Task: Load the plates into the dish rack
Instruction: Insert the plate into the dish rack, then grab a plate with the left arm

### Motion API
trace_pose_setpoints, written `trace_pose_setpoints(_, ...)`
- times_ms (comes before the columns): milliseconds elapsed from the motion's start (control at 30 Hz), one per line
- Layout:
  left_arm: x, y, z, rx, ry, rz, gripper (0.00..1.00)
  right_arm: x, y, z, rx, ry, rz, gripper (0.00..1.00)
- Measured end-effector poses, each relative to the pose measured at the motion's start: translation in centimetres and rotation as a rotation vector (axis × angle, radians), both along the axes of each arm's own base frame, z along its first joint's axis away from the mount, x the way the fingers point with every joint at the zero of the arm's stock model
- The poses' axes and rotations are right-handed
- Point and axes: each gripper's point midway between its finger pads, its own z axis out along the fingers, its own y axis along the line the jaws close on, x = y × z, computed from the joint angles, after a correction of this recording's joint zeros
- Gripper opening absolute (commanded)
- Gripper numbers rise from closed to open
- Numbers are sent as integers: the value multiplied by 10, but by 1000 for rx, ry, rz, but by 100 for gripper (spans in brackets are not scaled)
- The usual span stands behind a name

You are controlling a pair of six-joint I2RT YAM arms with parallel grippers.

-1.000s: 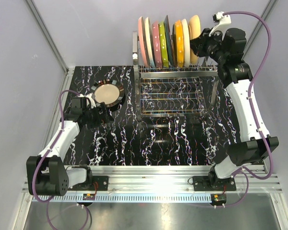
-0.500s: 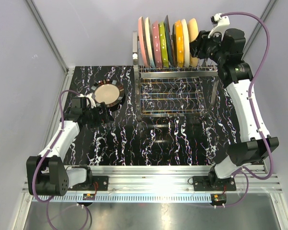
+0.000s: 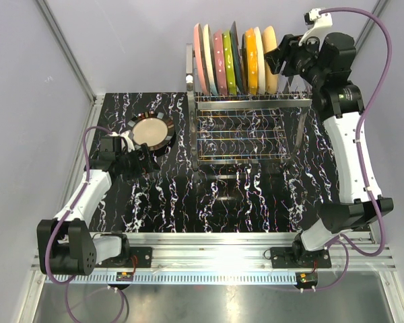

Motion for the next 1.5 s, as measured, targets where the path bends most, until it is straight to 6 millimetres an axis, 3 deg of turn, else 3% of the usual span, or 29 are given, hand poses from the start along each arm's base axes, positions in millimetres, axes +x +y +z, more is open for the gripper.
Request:
trace_pose_setpoints(333, 0, 0, 0, 0, -1, 1, 99, -16, 2, 21, -5, -35, 9, 64)
trace_pose_setpoints(533, 0, 0, 2, 0, -7, 2, 99, -35, -1, 37, 0, -67, 11, 64)
trace_pose_setpoints(633, 0, 0, 2, 1, -6, 3, 99, -49, -3, 50, 8, -99, 12, 58)
trace_pose_setpoints(800, 0, 6, -1, 31, 0, 25, 99, -94, -7, 67, 34, -152, 33, 49)
trace_pose_setpoints(1000, 0, 21, -2, 95, -3, 86, 99, -178, 5, 64, 86, -233, 161, 49)
trace_pose_setpoints(1200, -1, 31, -4, 116, 27, 147, 99, -224, 24, 44, 132, -247, 323, 46)
trace_pose_setpoints(1267, 3, 32, 0, 99, 23, 174, 99, -231, 37, 19, 150, -208, 393, 46)
trace_pose_setpoints(1400, 12, 37, 9, 47, 3, 249, 99, -238, 64, -52, 163, -55, 493, 47)
trace_pose_setpoints(1500, 21, 42, 16, 9, -19, 300, 99, -247, 82, -84, 151, 30, 556, 47)
